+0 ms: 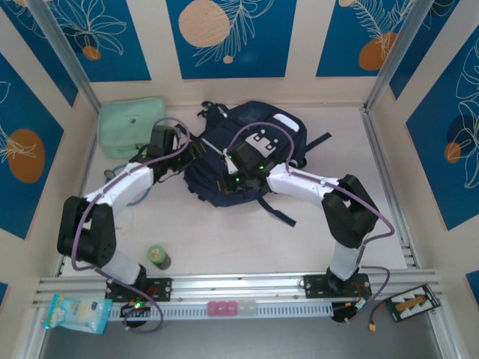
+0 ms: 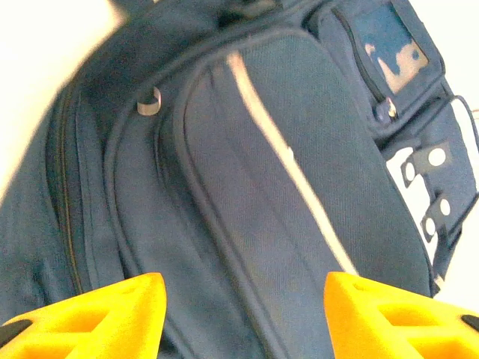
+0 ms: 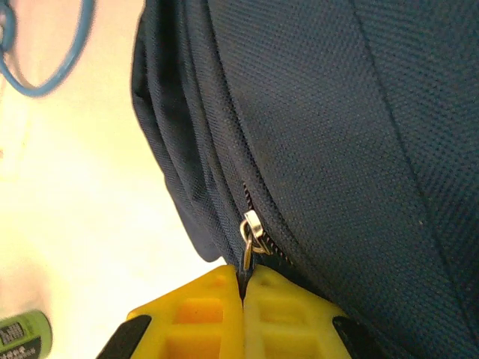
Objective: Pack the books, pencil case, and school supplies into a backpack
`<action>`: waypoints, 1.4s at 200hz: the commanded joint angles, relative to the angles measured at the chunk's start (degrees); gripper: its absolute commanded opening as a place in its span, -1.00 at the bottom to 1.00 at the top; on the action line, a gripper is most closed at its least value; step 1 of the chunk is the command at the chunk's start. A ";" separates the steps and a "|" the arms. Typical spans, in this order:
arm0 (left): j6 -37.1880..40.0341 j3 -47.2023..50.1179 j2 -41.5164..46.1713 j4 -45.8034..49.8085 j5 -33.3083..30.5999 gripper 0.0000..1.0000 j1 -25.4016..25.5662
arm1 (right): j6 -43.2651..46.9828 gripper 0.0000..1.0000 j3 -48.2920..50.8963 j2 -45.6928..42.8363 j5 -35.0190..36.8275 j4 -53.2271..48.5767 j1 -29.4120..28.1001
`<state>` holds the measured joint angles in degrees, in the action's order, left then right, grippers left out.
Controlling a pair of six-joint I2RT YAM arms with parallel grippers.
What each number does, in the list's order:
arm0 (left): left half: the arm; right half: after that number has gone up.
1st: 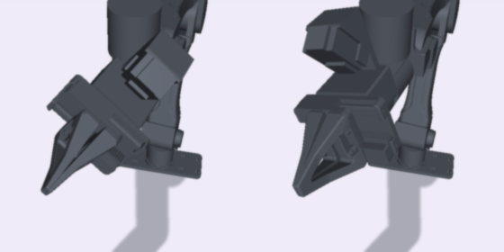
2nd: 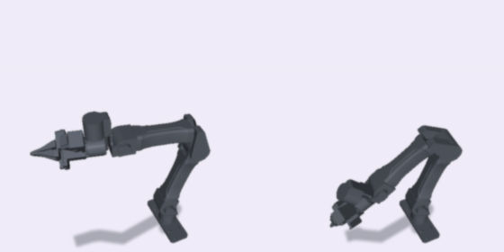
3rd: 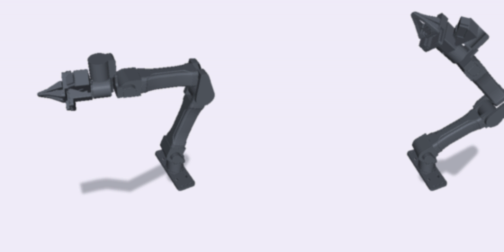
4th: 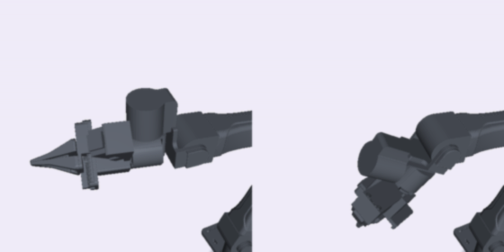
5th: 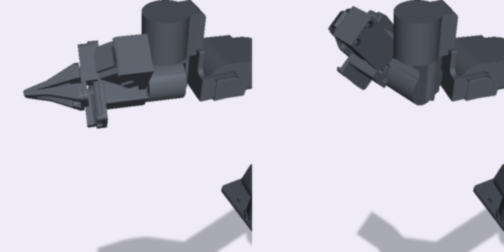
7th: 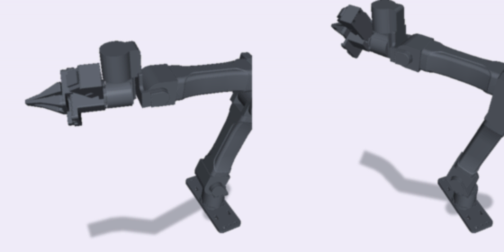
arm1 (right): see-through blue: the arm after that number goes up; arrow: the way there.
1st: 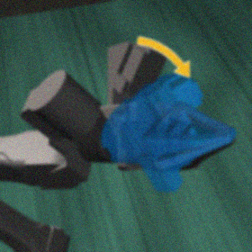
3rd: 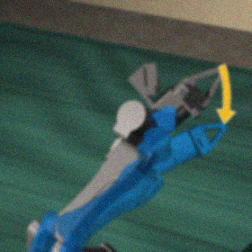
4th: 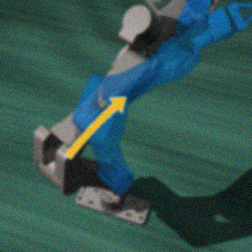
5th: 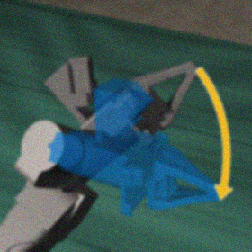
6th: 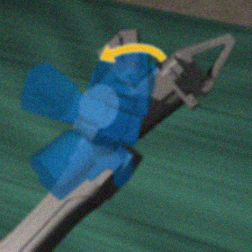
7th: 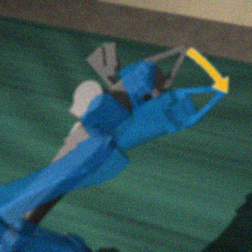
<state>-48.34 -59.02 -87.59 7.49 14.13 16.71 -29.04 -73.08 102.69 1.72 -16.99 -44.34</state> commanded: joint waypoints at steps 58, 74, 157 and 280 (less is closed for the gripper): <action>-13.77 6.59 -5.14 -20.97 12.87 -0.06 0.34 | 1.37 -1.00 -1.30 0.27 -6.08 2.85 -0.28; -13.60 6.30 -5.78 -20.74 12.42 -0.06 0.47 | 1.27 -1.00 -1.01 0.19 -6.20 2.84 -0.31; -12.36 5.30 -7.59 -19.02 10.70 -0.78 0.92 | 2.04 -1.00 0.87 -1.04 -2.03 0.76 -0.31; -7.64 3.08 -7.15 -14.19 9.81 -1.00 0.52 | 10.45 -1.00 12.31 -12.17 15.80 -4.52 6.38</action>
<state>-58.35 -54.22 -94.48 -7.40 25.34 18.26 -20.49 -61.71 92.12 10.85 -17.58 -40.73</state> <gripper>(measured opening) 0.045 0.058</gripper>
